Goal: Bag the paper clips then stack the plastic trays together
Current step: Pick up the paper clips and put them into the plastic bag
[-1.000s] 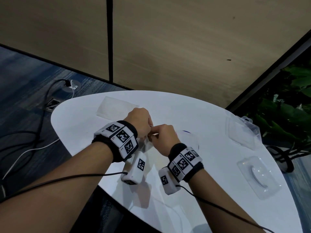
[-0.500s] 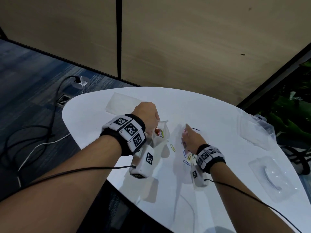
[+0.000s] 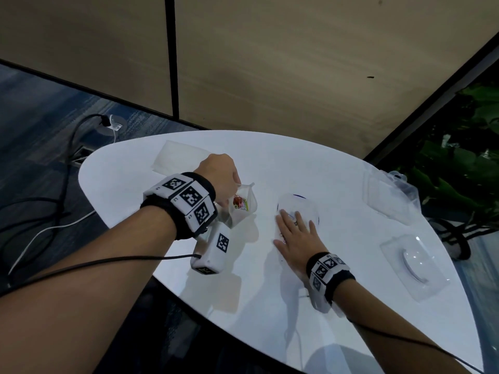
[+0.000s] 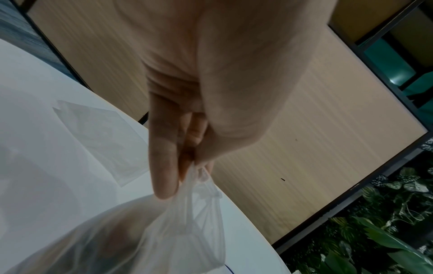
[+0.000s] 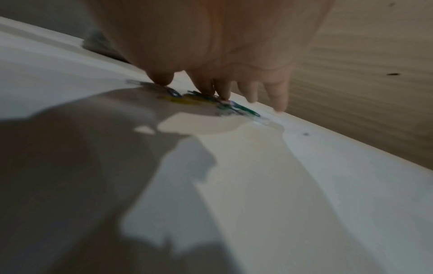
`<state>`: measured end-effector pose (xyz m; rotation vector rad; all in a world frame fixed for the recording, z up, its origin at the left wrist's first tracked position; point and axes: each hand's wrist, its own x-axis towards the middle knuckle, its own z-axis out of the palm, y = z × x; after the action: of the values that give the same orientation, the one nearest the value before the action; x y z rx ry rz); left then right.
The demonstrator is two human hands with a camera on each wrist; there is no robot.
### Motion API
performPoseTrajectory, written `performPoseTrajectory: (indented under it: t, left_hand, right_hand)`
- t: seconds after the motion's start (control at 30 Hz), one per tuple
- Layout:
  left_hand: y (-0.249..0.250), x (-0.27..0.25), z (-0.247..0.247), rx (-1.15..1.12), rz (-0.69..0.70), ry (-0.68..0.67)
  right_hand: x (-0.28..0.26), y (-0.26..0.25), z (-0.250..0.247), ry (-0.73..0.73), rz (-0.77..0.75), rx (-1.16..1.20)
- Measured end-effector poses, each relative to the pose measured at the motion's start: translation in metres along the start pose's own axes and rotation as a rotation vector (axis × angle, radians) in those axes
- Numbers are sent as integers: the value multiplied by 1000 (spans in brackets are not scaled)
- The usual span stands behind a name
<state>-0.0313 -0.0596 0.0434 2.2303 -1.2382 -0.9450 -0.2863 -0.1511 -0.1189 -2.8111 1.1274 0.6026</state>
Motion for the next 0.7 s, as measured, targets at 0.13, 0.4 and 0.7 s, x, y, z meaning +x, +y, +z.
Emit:
performPoseTrajectory:
  t: [0.13, 0.4, 0.7]
  left_hand:
    - [0, -1, 0, 5, 0, -15]
    - [0, 2, 2, -6, -4, -16]
    - [2, 4, 10, -23, -3, -40]
  right_hand:
    - [-10, -4, -6, -20, 0, 111]
    - [-28, -7, 14, 41, -165, 96]
    - [-17, -14, -6, 214, -151, 172]
